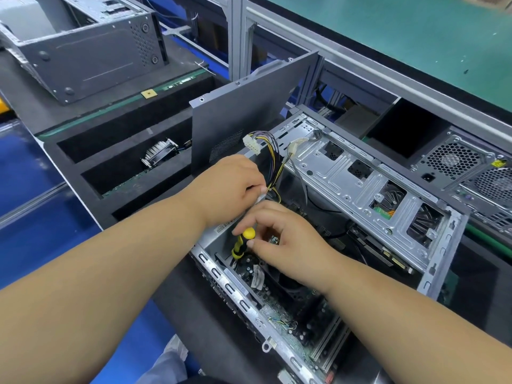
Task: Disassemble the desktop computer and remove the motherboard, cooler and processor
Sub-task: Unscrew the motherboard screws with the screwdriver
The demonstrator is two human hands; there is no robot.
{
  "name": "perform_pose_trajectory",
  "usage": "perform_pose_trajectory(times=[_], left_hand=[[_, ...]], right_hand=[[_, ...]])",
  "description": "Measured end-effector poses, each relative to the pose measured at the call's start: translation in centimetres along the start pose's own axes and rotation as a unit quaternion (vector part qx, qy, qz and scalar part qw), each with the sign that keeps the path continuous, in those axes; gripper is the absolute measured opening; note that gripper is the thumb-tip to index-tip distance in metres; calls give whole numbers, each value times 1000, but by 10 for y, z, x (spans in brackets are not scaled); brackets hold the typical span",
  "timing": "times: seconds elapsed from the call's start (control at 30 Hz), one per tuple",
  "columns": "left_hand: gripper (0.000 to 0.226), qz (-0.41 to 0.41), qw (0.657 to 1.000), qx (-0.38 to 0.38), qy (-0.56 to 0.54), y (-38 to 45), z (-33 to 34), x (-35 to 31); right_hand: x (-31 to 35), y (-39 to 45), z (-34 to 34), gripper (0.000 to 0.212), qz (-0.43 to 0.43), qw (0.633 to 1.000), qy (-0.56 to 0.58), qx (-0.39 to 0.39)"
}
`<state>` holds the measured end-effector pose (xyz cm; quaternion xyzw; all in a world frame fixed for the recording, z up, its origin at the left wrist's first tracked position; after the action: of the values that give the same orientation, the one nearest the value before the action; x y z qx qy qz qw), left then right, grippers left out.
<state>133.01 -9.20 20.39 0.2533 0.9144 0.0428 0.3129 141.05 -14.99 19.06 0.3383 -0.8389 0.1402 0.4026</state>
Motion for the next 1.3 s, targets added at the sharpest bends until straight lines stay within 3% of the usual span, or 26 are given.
perform_pose_trajectory(times=[0.17, 0.3, 0.63, 0.77, 0.87, 1.17, 1.3], left_hand=[[18, 3, 1000, -2, -2, 1, 0, -1], [18, 4, 1000, -3, 2, 0, 0, -1], [18, 1, 1000, 2, 6, 0, 1, -1], [18, 2, 1000, -3, 1, 0, 0, 0], [17, 3, 1000, -7, 1, -1, 0, 0], [18, 9, 1000, -5, 9, 0, 1, -2], [18, 6, 1000, -6, 11, -1, 0, -1]], right_hand=[[-2, 2, 2, 13, 20, 999, 26, -7], [-5, 1, 0, 27, 29, 999, -11, -11], [-7, 0, 0, 21, 21, 999, -12, -20], [-13, 1, -6, 32, 47, 997, -35, -52], [-16, 1, -6, 29, 61, 996, -47, -49], [-27, 2, -7, 20, 96, 991, 68, -68], [-23, 2, -3, 31, 72, 994, 73, -38]])
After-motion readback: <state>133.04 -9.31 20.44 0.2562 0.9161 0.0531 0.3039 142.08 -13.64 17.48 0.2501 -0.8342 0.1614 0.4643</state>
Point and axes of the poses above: each hand's wrist, its own y-axis towards the middle knuckle, its own z-axis out of the palm, x = y × z, the point moved 9 cm from there along y, towards the middle knuckle, and after that the axes turned 12 degrees about -y, right-handed, at the moved point
